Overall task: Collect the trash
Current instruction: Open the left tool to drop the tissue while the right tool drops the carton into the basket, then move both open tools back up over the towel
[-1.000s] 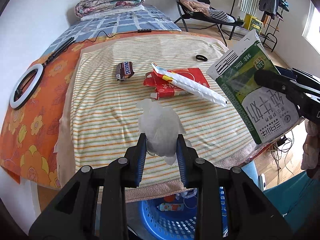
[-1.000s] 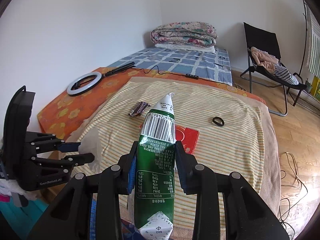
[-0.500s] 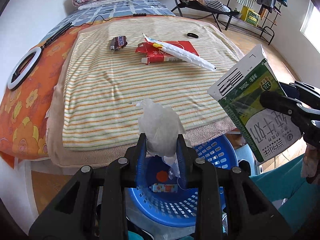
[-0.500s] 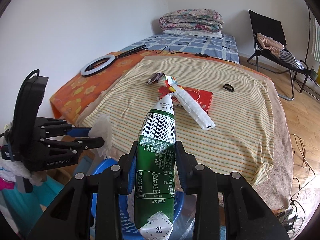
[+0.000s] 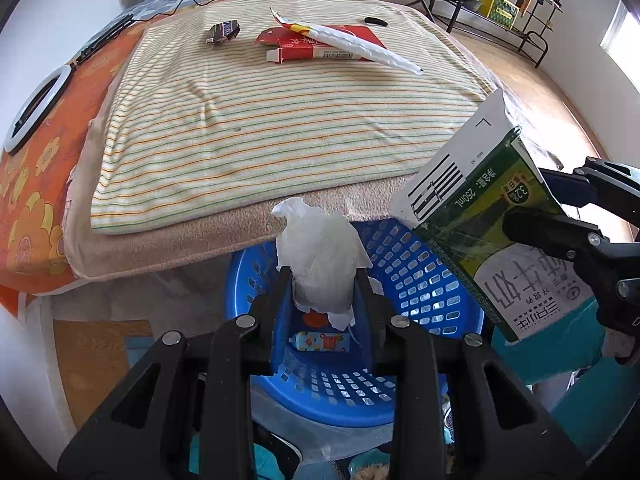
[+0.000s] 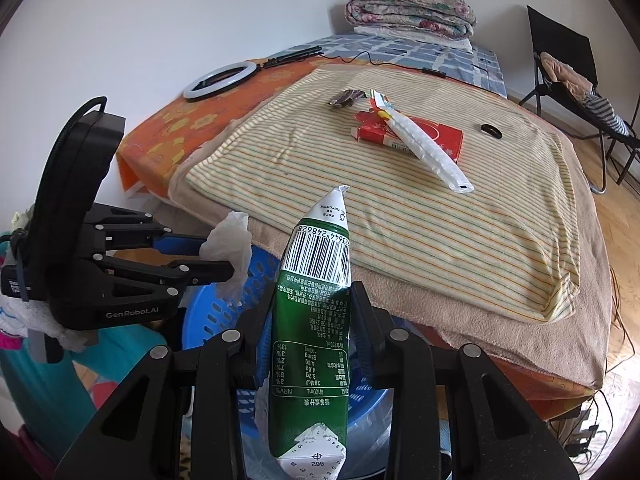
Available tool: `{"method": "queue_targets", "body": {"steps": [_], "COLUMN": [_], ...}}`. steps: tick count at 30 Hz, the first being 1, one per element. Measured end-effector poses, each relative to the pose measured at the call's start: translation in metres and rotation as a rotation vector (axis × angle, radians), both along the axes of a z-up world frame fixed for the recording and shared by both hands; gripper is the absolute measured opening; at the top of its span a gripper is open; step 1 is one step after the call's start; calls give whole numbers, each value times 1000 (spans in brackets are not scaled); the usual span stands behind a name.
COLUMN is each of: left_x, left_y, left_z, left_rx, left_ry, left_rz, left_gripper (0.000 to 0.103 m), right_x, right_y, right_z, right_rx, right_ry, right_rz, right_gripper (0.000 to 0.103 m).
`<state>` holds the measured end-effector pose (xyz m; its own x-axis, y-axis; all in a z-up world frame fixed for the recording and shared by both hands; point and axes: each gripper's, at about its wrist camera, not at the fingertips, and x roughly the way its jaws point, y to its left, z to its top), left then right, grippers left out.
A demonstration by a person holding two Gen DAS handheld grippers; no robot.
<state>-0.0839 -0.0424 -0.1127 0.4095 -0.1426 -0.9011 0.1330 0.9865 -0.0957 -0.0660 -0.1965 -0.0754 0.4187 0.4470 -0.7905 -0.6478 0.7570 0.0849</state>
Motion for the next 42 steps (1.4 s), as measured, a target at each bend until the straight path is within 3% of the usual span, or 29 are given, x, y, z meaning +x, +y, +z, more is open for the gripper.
{"method": "queue_targets", "body": {"steps": [11, 20, 26, 28, 32, 38, 42], "left_x": [-8, -10, -8, -7, -6, -5, -5], "left_y": [-4, -8, -7, -6, -4, -2, 0], "left_z": [-33, -41, -46, -47, -47, -48, -48], "left_rx": [9, 20, 29, 30, 34, 36, 34], "left_ry": [87, 112, 132, 131, 133, 136, 137], "left_rz": [-14, -31, -26, -21, -15, -9, -3], "left_gripper": [29, 29, 37, 45, 47, 52, 59], "right_x": [-6, -12, -13, -13, -13, -10, -8], "right_y": [6, 18, 21, 21, 20, 19, 17], "right_z": [-24, -40, -51, -53, -54, -54, -53], "right_rx": [-42, -91, -117, -123, -127, -128, -131], "right_ry": [43, 72, 112, 115, 118, 119, 119], "right_rz": [24, 68, 76, 73, 66, 50, 41], "right_gripper": [32, 33, 33, 33, 36, 49, 50]}}
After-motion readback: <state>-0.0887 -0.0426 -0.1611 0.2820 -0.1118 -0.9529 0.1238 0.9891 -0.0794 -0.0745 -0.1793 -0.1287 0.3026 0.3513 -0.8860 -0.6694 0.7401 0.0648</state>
